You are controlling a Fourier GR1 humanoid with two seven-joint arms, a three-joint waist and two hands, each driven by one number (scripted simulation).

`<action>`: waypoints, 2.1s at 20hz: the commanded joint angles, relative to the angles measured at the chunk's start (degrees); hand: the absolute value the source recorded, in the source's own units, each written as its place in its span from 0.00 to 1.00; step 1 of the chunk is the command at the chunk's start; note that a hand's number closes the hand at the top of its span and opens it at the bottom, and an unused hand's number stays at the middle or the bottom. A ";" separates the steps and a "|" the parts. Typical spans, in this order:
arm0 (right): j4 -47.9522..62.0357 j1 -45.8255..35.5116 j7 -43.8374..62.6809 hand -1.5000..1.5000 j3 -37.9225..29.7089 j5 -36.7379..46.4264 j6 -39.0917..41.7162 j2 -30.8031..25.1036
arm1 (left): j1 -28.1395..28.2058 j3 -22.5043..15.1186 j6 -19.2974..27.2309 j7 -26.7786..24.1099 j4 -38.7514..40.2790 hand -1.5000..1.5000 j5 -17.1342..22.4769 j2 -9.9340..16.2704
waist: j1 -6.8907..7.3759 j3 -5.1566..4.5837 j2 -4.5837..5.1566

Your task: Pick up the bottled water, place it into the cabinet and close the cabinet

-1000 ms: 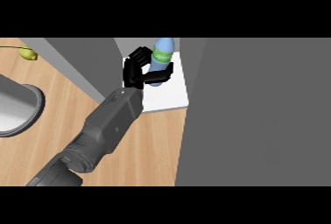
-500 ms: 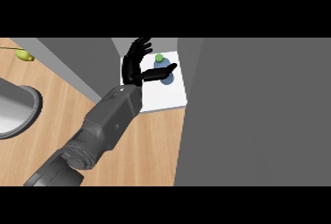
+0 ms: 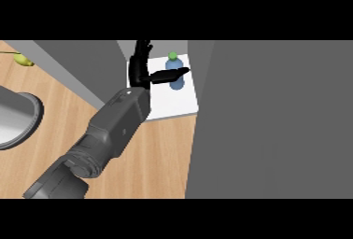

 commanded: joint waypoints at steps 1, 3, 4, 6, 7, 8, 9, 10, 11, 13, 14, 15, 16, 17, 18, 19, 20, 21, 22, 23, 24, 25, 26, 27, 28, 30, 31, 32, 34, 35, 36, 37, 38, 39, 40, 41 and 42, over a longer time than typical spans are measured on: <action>-0.38 -0.24 0.39 0.00 0.56 0.86 -0.46 0.20 | -1.91 -1.58 0.40 0.13 0.72 0.00 -1.83 0.58 | 0.27 0.00 0.01; 0.14 -0.87 0.54 0.00 0.47 -0.02 -0.78 0.04 | -0.32 -1.33 -1.17 -1.68 0.13 0.00 -1.64 -0.58 | 0.11 -0.05 0.28; -0.13 0.11 -0.21 0.00 0.96 0.86 0.94 0.52 | -0.40 -1.38 -1.63 -1.33 0.10 0.00 -1.74 -0.59 | -0.16 0.02 0.17; -0.85 0.33 0.17 0.00 1.04 0.52 0.25 0.95 | -2.09 -4.08 -2.88 -0.54 0.46 0.00 -4.53 -0.46 | -0.52 0.05 0.00; -0.86 -0.92 0.13 0.00 0.74 0.55 -0.03 0.11 | -2.43 -5.80 -2.18 -0.68 0.64 0.00 -6.29 -0.60 | -0.27 0.06 -0.16; -2.11 0.25 0.85 0.00 1.01 0.27 -0.03 0.40 | -3.47 -5.69 -3.59 0.73 0.77 0.00 -6.25 -0.04 | -0.05 0.02 -0.43; -0.15 -1.23 0.53 0.00 0.50 0.99 -0.62 -0.14 | -3.43 -4.90 -3.68 -1.97 -0.37 0.00 -5.54 -0.40 | 1.09 0.01 -0.31; -0.49 0.46 -0.29 0.00 0.20 -0.85 1.86 0.30 | -1.73 -4.32 -3.88 -3.79 -0.84 0.00 -5.02 -0.60 | -0.07 0.06 -0.49; -1.95 0.02 0.52 0.00 0.47 0.98 -0.69 0.81 | -2.44 -4.39 -3.59 -4.20 -0.64 1.00 -5.18 -0.60 | 0.54 -0.02 -0.43; -1.26 -0.17 0.09 0.00 -0.25 0.79 0.18 0.35 | -1.43 -3.83 -5.50 -4.52 -2.72 1.00 -4.76 -0.61 | 1.65 0.02 -1.16; -2.17 1.02 0.25 0.00 0.67 1.67 0.28 1.50 | -1.87 -3.06 -4.93 -4.96 -2.62 1.00 -4.09 -0.61 | 1.35 0.02 -1.02; -2.75 2.03 0.86 0.00 -0.38 0.19 0.45 1.08 | -1.65 -2.80 -5.51 -4.66 -3.00 1.00 -3.92 -0.61 | 1.53 0.03 -1.43; -2.22 1.61 0.25 0.00 -0.89 1.15 1.28 0.46 | -0.60 -2.46 -5.21 -6.08 -3.75 1.00 -3.60 -0.61 | 1.50 0.04 -1.34; -1.62 1.25 0.81 0.00 -1.45 0.08 0.63 0.05 | 1.25 -2.73 -7.07 -6.72 -4.36 1.00 -3.83 -0.62 | 1.73 0.03 -1.39; -0.79 0.04 0.25 0.00 1.49 3.40 0.78 1.43 | -1.82 -2.61 -5.30 -3.96 -6.03 1.00 -3.59 -0.62 | 2.68 0.08 -1.54; -0.90 2.73 -0.29 0.00 -0.75 1.39 2.88 1.44 | 0.95 -2.66 -7.42 -6.27 -4.99 1.00 -3.92 -0.62 | 2.93 0.10 -1.86; -2.23 -0.08 1.53 0.00 0.15 1.31 -0.09 0.19 | 3.61 -2.52 -6.89 -7.66 -6.65 1.00 -3.32 -0.62 | 2.76 0.02 -1.70; -2.56 1.59 0.49 0.00 -0.76 0.72 2.91 -0.06 | 2.33 -3.03 -4.68 -5.96 -7.73 1.00 -3.43 -0.62 | 1.94 0.08 -1.94; -3.79 1.42 1.82 0.00 -0.21 1.65 0.56 0.71 | 4.69 -3.65 -6.36 -5.96 -9.82 1.00 -3.52 -0.62 | 3.47 0.06 -2.36; -2.58 0.57 0.76 0.00 -0.65 2.74 1.59 0.25 | 4.18 -2.84 -8.19 -6.41 -7.98 1.00 -3.27 -0.62 | 4.04 0.07 -2.15; -3.72 0.63 1.24 0.00 0.73 2.60 1.41 0.89 | 6.06 -2.76 -7.63 -7.69 -9.87 1.00 -2.30 -0.62 | 3.01 0.04 -1.96; -3.71 1.81 0.65 0.00 -0.21 2.59 1.98 1.92 | 5.55 -3.80 -7.44 -4.51 -11.38 1.00 -2.76 -0.62 | 4.25 0.09 -2.58; -2.43 -0.36 2.83 0.00 0.56 1.60 1.54 -0.95 | 8.33 -4.21 -8.68 -7.09 -12.75 1.00 -2.37 -0.62 | 4.42 0.06 -2.44; -4.82 3.16 2.96 0.00 -1.23 0.35 2.37 0.40 | 8.89 -5.51 -8.34 -5.25 -14.49 1.00 -2.80 -0.62 | 4.79 0.08 -2.93; -3.38 0.81 2.53 0.00 0.12 1.30 2.49 -0.07 | 13.51 -6.57 -10.08 -7.93 -16.17 1.00 -2.31 -0.62 | 5.03 0.07 -2.80; -1.28 3.65 1.92 0.00 -3.58 -1.51 5.66 -0.48 | 13.22 -6.43 -10.13 -5.52 -18.33 1.00 -1.07 -0.62 | 5.64 0.11 -3.12; -4.21 1.65 4.00 0.00 -2.63 -0.15 1.95 -0.96 | 15.07 -7.29 -11.47 -6.09 -19.73 1.00 -0.73 -0.62 | 6.04 0.07 -3.09; -7.99 4.96 3.89 0.00 -0.57 1.96 3.06 2.41 | 17.01 -7.53 -12.92 -6.50 -20.44 1.00 -0.50 -0.62 | 6.30 0.08 -3.24; -9.66 3.19 7.51 1.00 0.34 0.38 0.16 0.70 | 19.01 -9.05 -12.18 -6.64 -23.91 1.00 -0.19 -0.62 | 7.15 0.07 -3.38; -8.42 3.58 5.81 1.00 -0.29 -0.29 3.09 0.92 | 20.61 -10.90 -11.79 -3.97 -27.25 1.00 0.21 -0.62 | 7.39 0.10 -3.56; -9.57 2.77 8.61 1.00 -2.57 -4.24 1.53 -2.50 | 20.54 -10.39 -12.22 -5.59 -26.62 1.00 0.14 -0.62 | 7.27 0.07 -3.48; -9.77 4.34 6.58 1.00 -1.09 -1.66 3.54 0.93 | 23.36 -10.62 -14.44 -6.03 -27.23 1.00 -1.10 -0.62 | 7.92 0.10 -3.60; -9.40 3.71 6.78 1.00 0.52 0.33 3.47 1.19 | 28.03 -14.33 -11.91 -7.77 -32.78 1.00 -0.32 -0.62 | 8.04 0.10 -3.69; -11.35 4.94 8.14 1.00 -1.18 -3.59 3.89 -0.30 | 28.11 -14.22 -13.31 -7.42 -31.97 1.00 0.29 -0.62 | 7.45 0.08 -3.60; -13.14 6.13 10.42 1.00 -0.71 -4.42 1.55 -0.07 | 29.58 -12.84 -16.71 -6.34 -32.54 1.00 -1.67 -0.62 | 8.57 0.08 -3.88; -15.10 3.96 12.00 1.00 1.40 -3.72 -0.21 -1.51 | 30.99 -14.45 -16.15 -6.66 -34.89 1.00 -0.67 -0.62 | 8.52 0.04 -3.81; -12.82 4.13 10.79 1.00 1.88 -3.48 2.23 -0.76 | 30.79 -13.60 -16.80 -4.35 -36.49 1.00 -2.19 0.47 | 9.02 0.10 -3.87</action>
